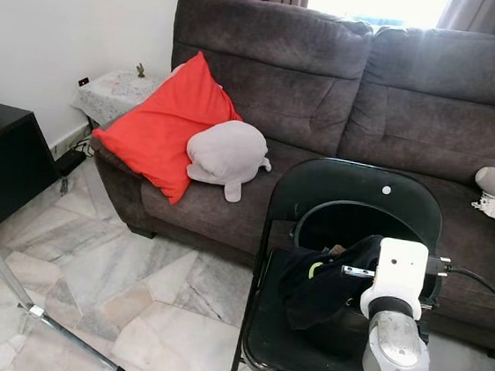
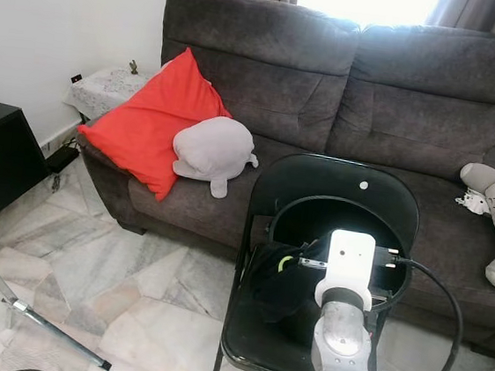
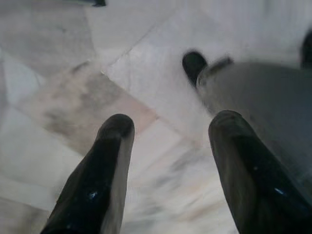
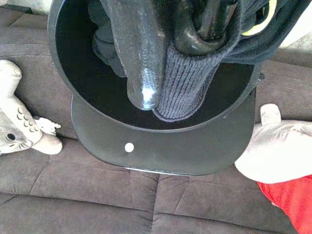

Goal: Hang hanger

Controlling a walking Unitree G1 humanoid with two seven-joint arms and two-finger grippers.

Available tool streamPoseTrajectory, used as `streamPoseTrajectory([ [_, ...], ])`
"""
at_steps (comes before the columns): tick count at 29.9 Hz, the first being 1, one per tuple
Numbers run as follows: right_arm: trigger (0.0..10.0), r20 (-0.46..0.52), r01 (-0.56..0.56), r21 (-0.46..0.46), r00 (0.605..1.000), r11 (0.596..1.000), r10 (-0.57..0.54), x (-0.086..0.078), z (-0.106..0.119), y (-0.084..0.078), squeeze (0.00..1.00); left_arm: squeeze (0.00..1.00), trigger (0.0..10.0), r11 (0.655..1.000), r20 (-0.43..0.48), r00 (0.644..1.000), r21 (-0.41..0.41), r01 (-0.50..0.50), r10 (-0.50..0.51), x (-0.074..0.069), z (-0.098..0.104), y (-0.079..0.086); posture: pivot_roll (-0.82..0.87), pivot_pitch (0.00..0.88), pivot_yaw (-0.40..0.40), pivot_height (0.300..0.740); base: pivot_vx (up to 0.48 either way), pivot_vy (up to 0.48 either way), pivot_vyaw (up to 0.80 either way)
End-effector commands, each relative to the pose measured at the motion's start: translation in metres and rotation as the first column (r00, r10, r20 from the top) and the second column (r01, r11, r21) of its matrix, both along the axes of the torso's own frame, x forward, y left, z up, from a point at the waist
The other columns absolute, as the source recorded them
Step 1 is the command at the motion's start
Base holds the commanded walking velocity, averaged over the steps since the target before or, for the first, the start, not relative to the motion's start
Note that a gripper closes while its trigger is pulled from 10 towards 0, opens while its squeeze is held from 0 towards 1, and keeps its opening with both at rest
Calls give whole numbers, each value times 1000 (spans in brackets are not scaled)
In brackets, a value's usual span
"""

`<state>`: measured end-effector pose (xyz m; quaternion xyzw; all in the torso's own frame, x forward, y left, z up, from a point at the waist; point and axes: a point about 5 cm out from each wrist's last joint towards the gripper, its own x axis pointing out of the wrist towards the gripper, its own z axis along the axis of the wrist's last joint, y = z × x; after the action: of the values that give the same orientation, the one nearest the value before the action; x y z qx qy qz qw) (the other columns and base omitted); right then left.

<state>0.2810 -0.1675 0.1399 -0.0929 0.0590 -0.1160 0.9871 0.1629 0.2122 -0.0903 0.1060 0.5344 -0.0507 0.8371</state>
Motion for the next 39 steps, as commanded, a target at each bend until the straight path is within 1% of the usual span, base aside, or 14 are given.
streamPoseTrajectory([
  [1,10000,14,-12,8,1000,1000,12,2,2,2,0,0,10000,994,21,994,-21,-106,107,-3,-1,2,-40,0,50,740,0,0,0],
  [4,10000,17,-13,3,1000,1000,13,2,3,2,0,0,10000,984,112,978,-51,-169,174,2,2,2,-45,0,50,740,0,0,0],
  [6,10000,18,-15,-1,1000,1000,15,3,3,1,0,0,10000,980,146,969,-60,-190,197,4,3,2,-41,0,49,740,0,0,0],
  [8,10000,22,-11,-4,1000,1000,11,3,3,0,0,0,10000,988,138,979,-40,-147,152,6,4,2,-39,0,49,740,0,0,0],
  [12,10000,35,-6,-8,999,1000,7,4,5,-1,0,0,10000,992,132,984,-37,-117,121,6,4,1,-39,0,49,740,0,0,0],
  [15,10000,40,-16,-34,999,999,17,5,7,-1,0,0,10000,996,120,989,-26,-82,84,7,4,1,-40,0,49,740,0,0,800],
  [20,10000,68,-39,-77,997,996,44,6,12,1,0,0,10000,998,101,993,-14,-63,64,6,4,1,-41,0,50,740,0,0,800],
  [25,10000,86,-52,-101,994,994,61,7,15,3,0,0,10000,999,86,995,-1,-53,53,6,3,2,-38,0,49,740,0,0,800],
  [27,10000,106,-91,-151,989,984,107,9,20,6,0,0,10000,999,83,995,5,-47,46,6,3,2,-38,0,48,740,0,0,800],
  [28,10000,106,-91,-151,989,984,107,9,20,6,0,0,10000,999,83,995,5,-47,46,6,3,2,-38,0,48,740,0,0,800],
  [30,10000,123,-114,-187,983,976,138,10,24,10,0,0,10000,999,80,996,10,-41,40,6,3,2,-38,0,48,740,0,0,800],
  [31,10000,139,-129,-223,977,966,163,10,28,13,0,0,10000,999,79,996,11,-38,37,6,3,2,-39,0,48,740,0,0,800],
  [35,10000,169,-145,-256,967,956,192,12,35,18,0,0,10000,999,78,996,11,-35,34,6,3,2,-40,0,48,740,0,0,800],
  [39,10000,199,-178,-310,948,934,247,15,43,25,0,0,10000,999,74,997,13,-30,29,6,3,2,-42,0,46,740,0,0,800],
])
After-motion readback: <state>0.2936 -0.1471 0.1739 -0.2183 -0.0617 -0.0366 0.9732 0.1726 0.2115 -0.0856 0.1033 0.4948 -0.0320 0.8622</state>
